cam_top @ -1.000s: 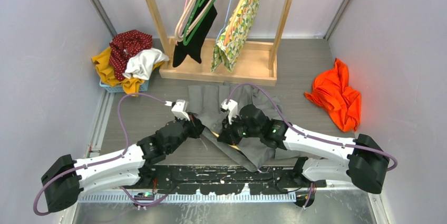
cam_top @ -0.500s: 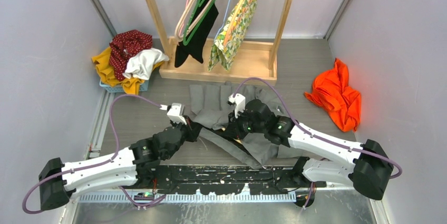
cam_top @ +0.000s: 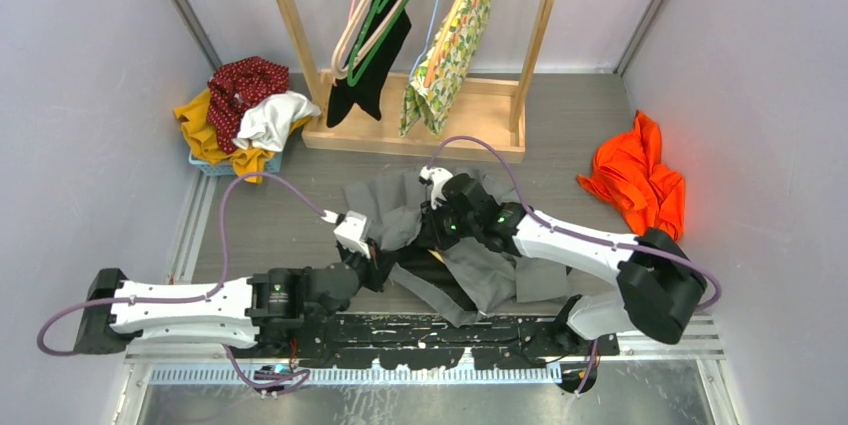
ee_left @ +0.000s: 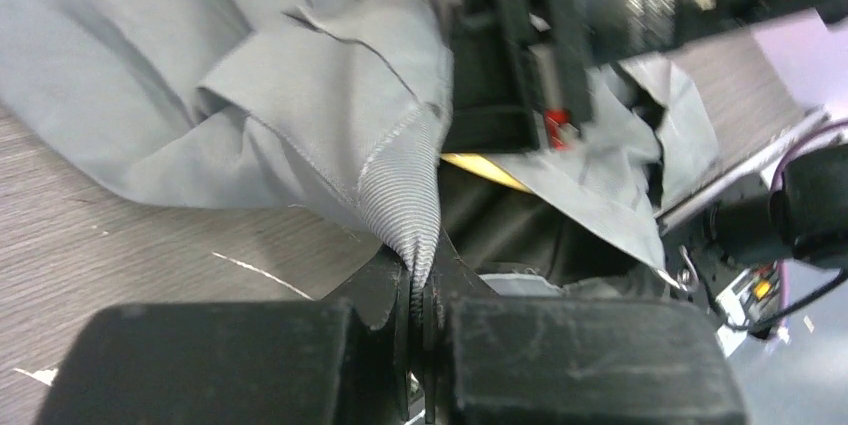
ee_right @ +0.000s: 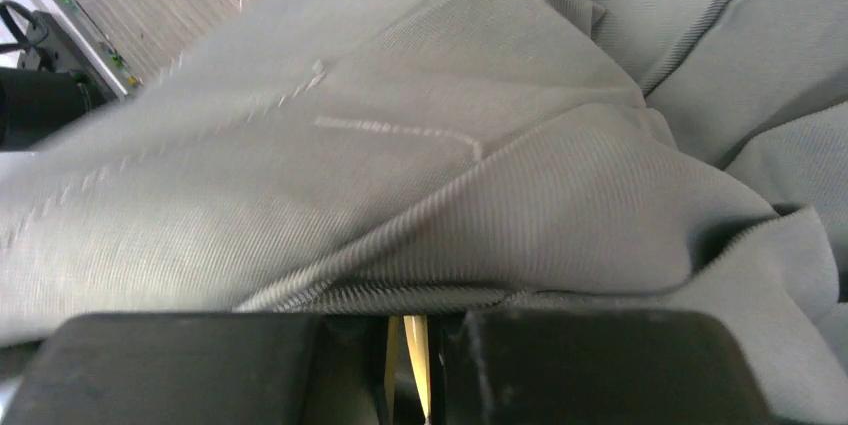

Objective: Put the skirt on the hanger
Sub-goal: Hang the skirt on the hanger.

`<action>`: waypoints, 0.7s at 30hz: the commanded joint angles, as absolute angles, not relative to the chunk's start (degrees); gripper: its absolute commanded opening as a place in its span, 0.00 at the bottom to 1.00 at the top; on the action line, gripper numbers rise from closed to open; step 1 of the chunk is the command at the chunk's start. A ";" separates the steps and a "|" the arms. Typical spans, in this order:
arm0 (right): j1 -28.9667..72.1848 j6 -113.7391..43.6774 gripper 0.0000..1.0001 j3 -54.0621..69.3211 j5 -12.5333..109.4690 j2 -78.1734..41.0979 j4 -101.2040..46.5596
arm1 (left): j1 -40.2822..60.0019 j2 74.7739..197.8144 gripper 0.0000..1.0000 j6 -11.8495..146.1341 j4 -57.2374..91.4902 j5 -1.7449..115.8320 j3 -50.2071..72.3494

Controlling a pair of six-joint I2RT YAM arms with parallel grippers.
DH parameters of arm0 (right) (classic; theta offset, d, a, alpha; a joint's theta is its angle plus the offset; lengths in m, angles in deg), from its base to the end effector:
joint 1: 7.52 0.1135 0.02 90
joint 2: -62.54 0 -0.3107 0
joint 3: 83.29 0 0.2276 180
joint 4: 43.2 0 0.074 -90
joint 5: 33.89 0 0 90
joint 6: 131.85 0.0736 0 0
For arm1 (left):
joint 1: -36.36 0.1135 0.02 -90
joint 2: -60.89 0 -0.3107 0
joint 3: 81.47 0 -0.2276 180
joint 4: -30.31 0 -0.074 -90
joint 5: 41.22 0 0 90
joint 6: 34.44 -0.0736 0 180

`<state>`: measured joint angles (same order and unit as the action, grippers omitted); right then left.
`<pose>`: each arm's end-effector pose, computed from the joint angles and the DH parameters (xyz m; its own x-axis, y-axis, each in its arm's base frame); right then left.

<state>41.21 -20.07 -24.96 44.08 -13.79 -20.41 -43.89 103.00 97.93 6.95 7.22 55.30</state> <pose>0.1689 0.2157 0.2497 -0.7115 -0.2606 -0.6525 -0.6194 0.6711 0.4074 0.0712 -0.1263 0.2774 -0.4743 -0.2176 -0.8531 0.4248 0.7921 -0.4383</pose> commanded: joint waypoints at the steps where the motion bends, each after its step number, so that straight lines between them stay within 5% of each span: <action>1: 39.56 -18.86 0.01 -20.54 53.93 -18.89 -20.17 | -52.55 106.86 0.00 98.70 8.13 -3.04 48.80; 7: 39.59 -18.40 0.01 -15.08 53.67 -23.37 -24.11 | -60.15 111.69 0.00 104.49 8.06 -7.10 48.53; 21: 40.81 -14.38 0.04 -4.43 34.48 -40.26 -38.19 | -60.62 111.78 0.00 123.24 3.45 -11.39 58.21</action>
